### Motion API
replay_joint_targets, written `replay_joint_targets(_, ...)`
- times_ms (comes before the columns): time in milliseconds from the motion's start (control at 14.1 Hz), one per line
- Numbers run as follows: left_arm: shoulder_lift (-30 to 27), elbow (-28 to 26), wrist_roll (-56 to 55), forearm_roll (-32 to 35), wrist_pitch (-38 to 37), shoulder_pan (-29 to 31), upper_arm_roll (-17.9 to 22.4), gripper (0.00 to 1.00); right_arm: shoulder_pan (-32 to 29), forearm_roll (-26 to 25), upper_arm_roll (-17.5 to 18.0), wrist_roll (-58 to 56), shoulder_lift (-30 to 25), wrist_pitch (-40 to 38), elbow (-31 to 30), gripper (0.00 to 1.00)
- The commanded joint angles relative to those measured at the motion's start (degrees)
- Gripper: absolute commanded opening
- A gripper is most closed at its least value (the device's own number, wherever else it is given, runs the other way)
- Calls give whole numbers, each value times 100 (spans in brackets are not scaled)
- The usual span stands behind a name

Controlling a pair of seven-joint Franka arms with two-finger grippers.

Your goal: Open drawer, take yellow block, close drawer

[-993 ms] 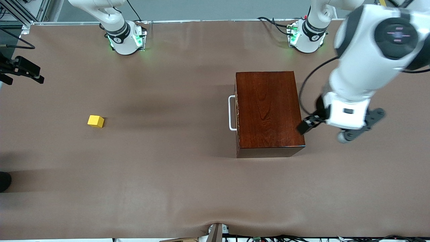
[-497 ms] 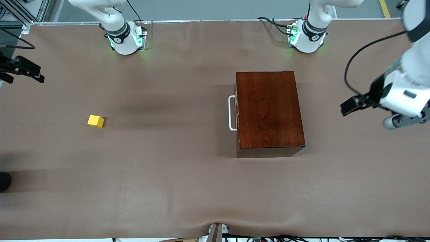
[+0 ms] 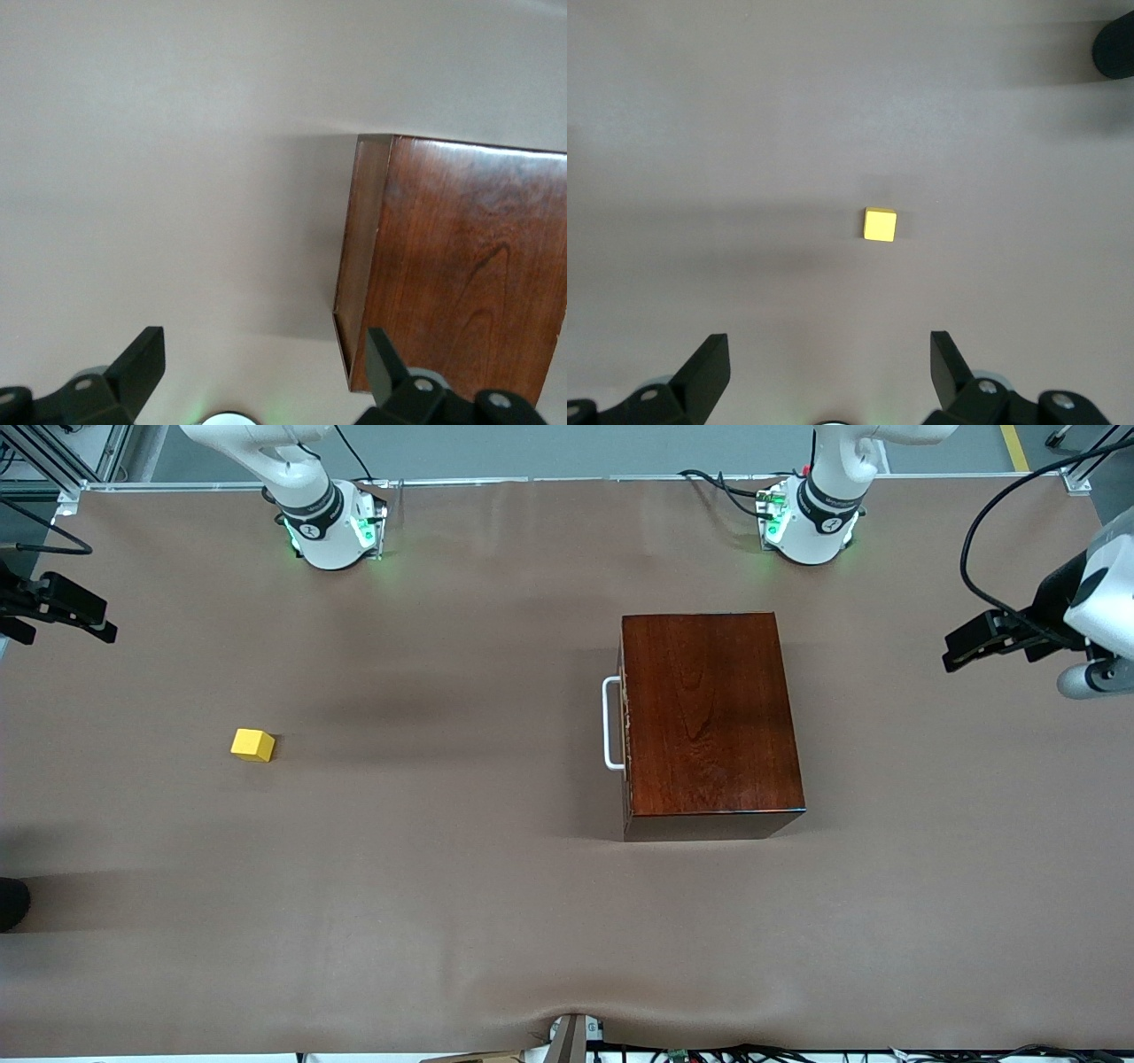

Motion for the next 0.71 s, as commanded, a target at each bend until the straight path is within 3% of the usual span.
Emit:
replay_joint_targets(0,-327,-316,366,-13,38,59,-44,100,-60,-104,53,79,28,-79,80,100)
replay_joint_targets(142,-406,-334,839,-4,47,453,-305,100,-60,-95,53,79,28,-79,80,100)
replay_joint_targets(355,-573,-605,1027,5,240,1419,-1184,100,-60,-104,53,79,28,-87,80,100)
replay_joint_targets(638,-925,-1116,957,48,645,1562,-1327,100,-60,-95,53,79,28,-96,71,100)
